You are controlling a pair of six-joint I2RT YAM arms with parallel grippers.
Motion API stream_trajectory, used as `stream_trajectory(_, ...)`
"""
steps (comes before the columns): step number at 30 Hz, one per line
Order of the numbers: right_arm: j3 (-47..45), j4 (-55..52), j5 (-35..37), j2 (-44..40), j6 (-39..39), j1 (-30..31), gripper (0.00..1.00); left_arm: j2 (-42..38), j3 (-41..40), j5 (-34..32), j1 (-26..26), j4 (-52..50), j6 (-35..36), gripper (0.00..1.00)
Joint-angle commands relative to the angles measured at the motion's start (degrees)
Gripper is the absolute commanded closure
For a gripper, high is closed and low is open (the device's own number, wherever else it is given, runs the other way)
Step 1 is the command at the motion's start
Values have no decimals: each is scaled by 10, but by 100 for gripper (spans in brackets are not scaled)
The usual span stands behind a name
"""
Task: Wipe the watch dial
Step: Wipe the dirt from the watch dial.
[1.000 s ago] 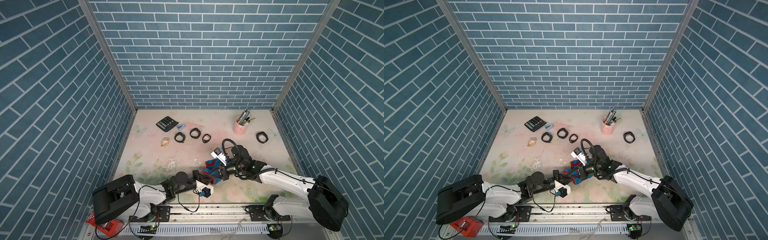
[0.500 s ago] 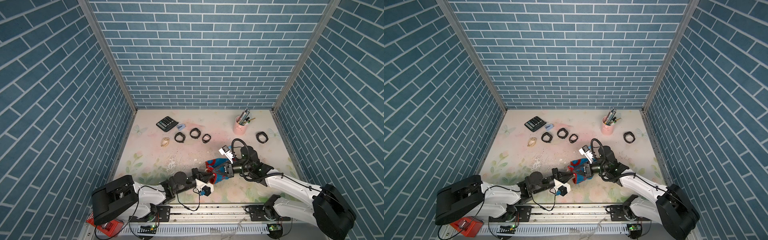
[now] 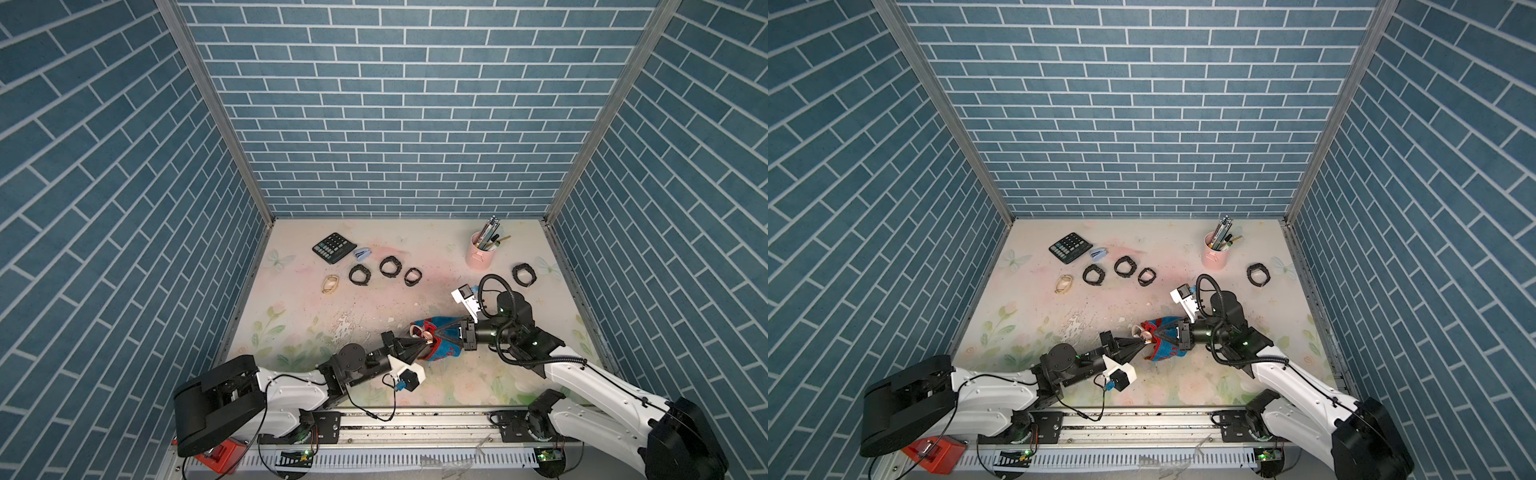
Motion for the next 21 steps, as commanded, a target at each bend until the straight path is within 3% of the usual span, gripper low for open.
stream_trajectory(1, 21, -13, -2, -12, -13, -2, 100, -8, 6, 4, -1, 16, 1, 100)
stream_trajectory(14, 100, -36, -14, 8, -59, 4, 100, 10, 17, 12, -3, 19, 5, 100)
stream_trajectory(21, 105, -89, 12, 38, -109, 46, 100, 23, 20, 9, -3, 36, 0, 100)
